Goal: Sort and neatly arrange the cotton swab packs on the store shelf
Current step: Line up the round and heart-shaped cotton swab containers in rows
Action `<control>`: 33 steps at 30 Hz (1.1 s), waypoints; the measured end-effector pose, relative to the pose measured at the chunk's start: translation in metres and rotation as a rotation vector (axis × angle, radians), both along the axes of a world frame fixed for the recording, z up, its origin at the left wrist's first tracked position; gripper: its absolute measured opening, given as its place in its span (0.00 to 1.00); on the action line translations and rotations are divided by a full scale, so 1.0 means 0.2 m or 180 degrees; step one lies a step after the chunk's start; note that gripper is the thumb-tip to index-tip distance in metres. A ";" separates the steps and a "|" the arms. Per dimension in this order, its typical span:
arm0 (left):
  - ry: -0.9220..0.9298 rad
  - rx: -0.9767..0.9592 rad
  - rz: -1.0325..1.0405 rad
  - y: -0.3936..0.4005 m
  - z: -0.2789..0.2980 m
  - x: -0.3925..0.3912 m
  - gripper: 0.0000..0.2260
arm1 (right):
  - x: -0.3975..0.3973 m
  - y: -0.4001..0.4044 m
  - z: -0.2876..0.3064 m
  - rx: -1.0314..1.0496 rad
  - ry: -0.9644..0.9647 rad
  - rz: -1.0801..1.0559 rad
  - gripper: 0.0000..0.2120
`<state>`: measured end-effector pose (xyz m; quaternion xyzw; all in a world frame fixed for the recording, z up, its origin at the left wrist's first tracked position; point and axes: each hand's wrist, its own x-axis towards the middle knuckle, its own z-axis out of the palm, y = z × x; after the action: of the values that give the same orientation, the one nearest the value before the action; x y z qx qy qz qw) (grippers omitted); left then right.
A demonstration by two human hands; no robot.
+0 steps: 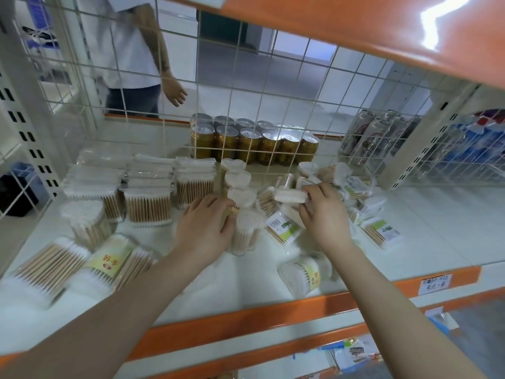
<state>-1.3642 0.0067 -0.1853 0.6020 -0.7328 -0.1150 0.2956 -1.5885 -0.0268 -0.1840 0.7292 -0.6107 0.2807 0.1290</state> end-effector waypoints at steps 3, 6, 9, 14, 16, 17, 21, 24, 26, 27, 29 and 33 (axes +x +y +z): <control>0.0021 -0.0023 -0.0010 0.00 0.00 0.01 0.14 | 0.02 0.00 0.04 0.0003 -0.0029 0.0074 0.12; -0.0034 0.0009 -0.0002 0.00 0.00 0.03 0.14 | 0.05 0.01 0.08 -0.0039 -0.0208 0.0174 0.12; -0.0089 -0.0022 0.0024 -0.01 0.00 0.05 0.15 | 0.09 0.02 0.13 -0.0063 -0.0418 0.0249 0.13; -0.0407 -0.0084 0.0000 -0.02 0.01 0.09 0.18 | 0.20 0.04 0.19 -0.0037 -0.0683 0.0450 0.14; -0.0448 -0.0093 0.0038 -0.03 0.02 0.10 0.20 | 0.24 0.05 0.22 0.0008 -0.0808 0.0574 0.14; -0.0450 -0.0094 0.0059 -0.03 0.02 0.11 0.20 | 0.26 0.06 0.23 0.0025 -0.0858 0.0648 0.14; -0.0400 -0.0110 0.0156 -0.03 0.03 0.13 0.24 | 0.34 0.07 0.27 0.0142 -0.0900 0.0874 0.15; -0.0255 -0.0154 0.0241 -0.02 0.04 0.14 0.23 | 0.39 0.08 0.26 0.0294 -0.1024 0.0962 0.13; -0.0181 -0.0194 0.0256 -0.01 0.03 0.15 0.25 | 0.42 0.08 0.26 0.0368 -0.1075 0.0951 0.14; -0.0143 -0.0232 0.0256 0.00 0.03 0.16 0.25 | 0.43 0.08 0.25 0.0416 -0.1085 0.0935 0.14; -0.0105 -0.0307 0.0260 0.01 0.01 0.17 0.27 | 0.45 0.07 0.25 0.0544 -0.1111 0.0910 0.15; -0.0230 -0.0461 0.0209 0.02 -0.02 0.20 0.28 | 0.50 0.07 0.23 0.0782 -0.1246 0.0954 0.15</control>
<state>-1.3237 0.0113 -0.1888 0.6064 -0.7293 -0.0301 0.3154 -1.4887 -0.0121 -0.1375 0.7534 -0.5387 0.3561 -0.1238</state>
